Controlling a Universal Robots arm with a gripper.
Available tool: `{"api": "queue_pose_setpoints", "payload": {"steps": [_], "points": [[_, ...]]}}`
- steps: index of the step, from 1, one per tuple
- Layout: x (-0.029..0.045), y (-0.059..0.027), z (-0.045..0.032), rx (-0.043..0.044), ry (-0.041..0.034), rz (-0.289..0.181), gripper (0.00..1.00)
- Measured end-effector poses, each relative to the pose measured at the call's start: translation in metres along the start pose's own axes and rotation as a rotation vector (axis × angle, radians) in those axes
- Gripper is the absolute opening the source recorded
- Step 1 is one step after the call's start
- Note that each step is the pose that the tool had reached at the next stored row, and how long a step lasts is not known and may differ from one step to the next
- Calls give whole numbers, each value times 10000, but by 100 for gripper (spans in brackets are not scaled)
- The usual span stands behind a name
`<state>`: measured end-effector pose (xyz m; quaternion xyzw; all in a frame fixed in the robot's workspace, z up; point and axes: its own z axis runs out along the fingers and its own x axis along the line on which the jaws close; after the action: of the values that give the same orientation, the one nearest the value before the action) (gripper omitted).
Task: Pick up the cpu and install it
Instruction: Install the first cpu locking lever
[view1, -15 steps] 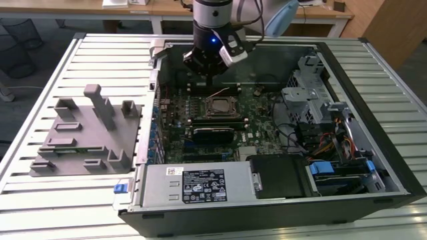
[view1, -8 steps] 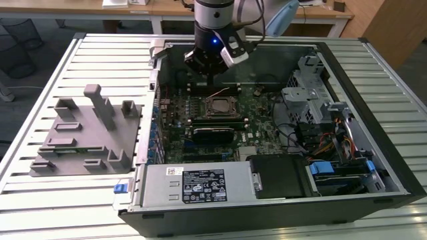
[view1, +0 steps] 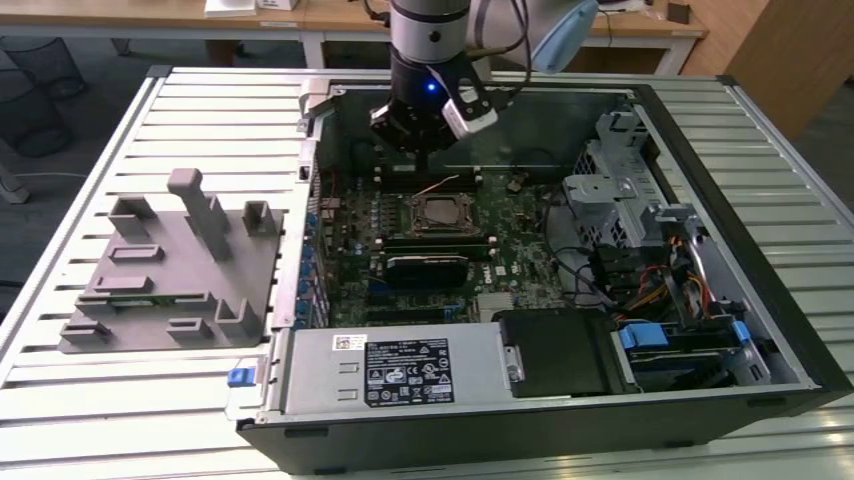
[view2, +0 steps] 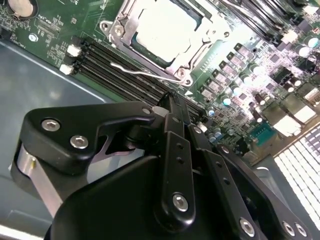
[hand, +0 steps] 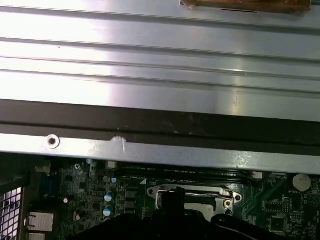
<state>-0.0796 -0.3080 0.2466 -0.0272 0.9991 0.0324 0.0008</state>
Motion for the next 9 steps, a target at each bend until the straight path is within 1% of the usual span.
{"api": "queue_pose_setpoints", "payload": {"steps": [4, 7, 9], "points": [[-51, -5, 31, 0, -2, 10, 11], [-70, -7, 51, 1, -10, 149, 11], [-83, -8, 64, 1, -11, 161, 11]]}}
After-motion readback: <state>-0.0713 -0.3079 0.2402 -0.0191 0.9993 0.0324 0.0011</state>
